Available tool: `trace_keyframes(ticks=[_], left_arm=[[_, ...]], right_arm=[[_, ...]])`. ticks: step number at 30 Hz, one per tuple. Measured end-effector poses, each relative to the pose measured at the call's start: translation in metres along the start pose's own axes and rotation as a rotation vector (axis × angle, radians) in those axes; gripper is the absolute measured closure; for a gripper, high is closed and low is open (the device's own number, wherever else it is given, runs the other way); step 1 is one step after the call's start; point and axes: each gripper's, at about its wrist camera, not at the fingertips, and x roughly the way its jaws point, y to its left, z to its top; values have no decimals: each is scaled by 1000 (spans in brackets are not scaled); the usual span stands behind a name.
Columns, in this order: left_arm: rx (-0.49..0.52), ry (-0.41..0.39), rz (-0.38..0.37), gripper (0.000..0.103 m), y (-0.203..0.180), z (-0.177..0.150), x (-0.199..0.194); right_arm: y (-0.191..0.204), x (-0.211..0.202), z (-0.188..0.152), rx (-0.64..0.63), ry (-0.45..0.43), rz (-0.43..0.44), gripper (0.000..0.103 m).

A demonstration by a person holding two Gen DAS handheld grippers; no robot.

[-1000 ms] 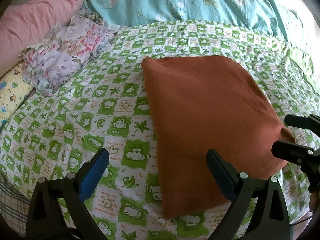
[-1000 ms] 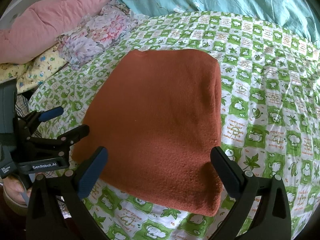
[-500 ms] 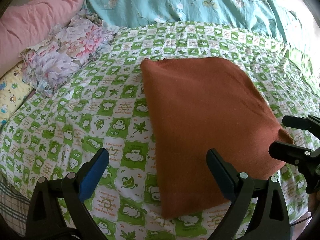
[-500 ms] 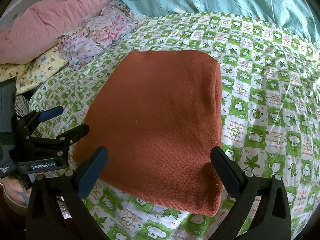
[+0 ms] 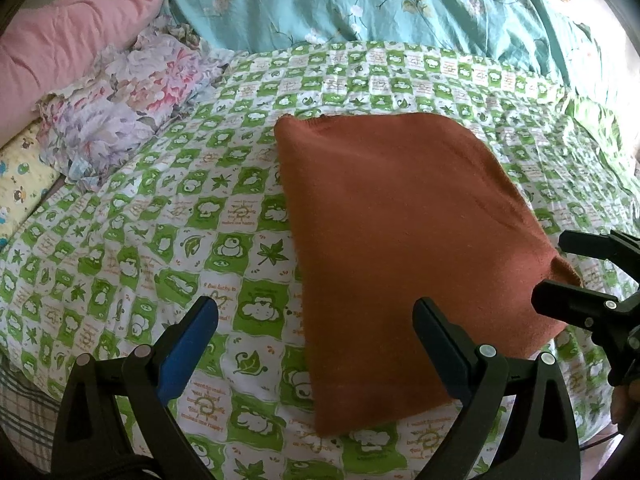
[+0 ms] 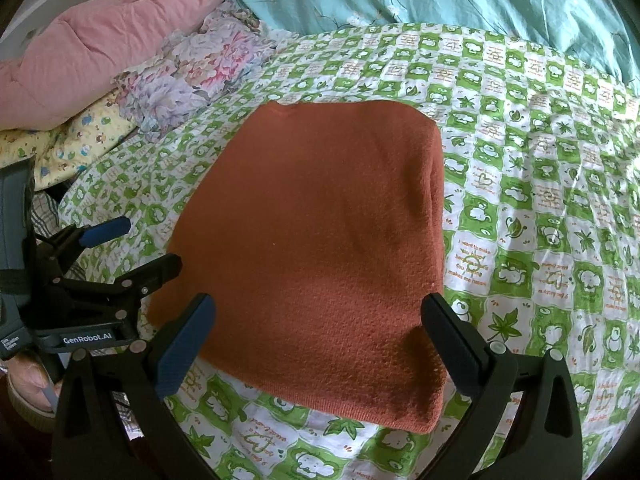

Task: Fold small clothes

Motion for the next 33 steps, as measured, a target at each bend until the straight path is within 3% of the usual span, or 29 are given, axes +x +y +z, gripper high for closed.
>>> trace_keyframes(ticks=[33], left_arm=[[8, -14, 2, 5, 2, 2, -3]], right_arm=[[-2, -1, 1, -2, -1, 5, 1]])
